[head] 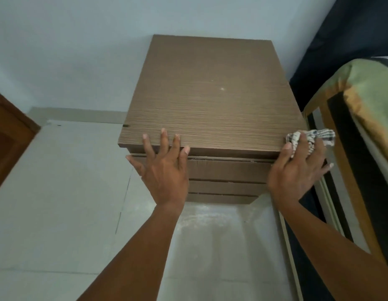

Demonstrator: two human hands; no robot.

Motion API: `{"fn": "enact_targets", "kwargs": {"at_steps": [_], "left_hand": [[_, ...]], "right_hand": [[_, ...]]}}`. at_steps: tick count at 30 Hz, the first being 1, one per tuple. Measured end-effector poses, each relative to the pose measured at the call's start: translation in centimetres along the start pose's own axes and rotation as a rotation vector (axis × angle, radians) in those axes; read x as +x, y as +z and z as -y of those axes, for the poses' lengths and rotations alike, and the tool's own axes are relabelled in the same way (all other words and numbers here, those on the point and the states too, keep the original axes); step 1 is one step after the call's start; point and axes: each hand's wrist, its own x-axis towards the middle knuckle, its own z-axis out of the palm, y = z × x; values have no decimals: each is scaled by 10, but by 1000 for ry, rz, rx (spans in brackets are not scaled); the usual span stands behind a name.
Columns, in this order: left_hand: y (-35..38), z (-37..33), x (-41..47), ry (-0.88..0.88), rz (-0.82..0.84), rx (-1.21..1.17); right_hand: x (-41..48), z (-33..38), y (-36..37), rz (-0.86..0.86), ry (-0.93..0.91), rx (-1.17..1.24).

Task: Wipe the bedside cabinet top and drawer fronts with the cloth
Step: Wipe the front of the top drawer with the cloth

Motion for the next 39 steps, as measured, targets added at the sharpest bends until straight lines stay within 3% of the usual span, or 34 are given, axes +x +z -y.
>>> {"fn": "enact_targets", "kwargs": {"at_steps": [3,7,9,12,15,18,21,24,29,39], "left_hand": [[7,15,1,-21,-88,-106],[13,56,7,58,-228,-204],[13,77,10,82,-306,-377],[6,100,13,138,-399,-625],[9,119,24,102,-493,-655],[25,137,25,3,-452,-750],[48,149,9,23,-376,-725],[76,155,-5,145,-377,-553],[96,148,0,453,-495,-157],[114,103,2,476,-750,-189]], "right_hand": [[-22,30,14,-39,-67,25],[-71,86,43,-71,-487,78],[-90,115,60,-71,-704,79],[-111,153,79,-98,-951,99],[-126,186,94,-161,-1122,134],[-137,204,110,-209,-1265,94],[-139,195,127,-238,-1410,81],[-133,166,146,-281,-1456,167],[-113,125,148,-444,-1352,156],[-102,101,123,-429,-1134,285]]}}
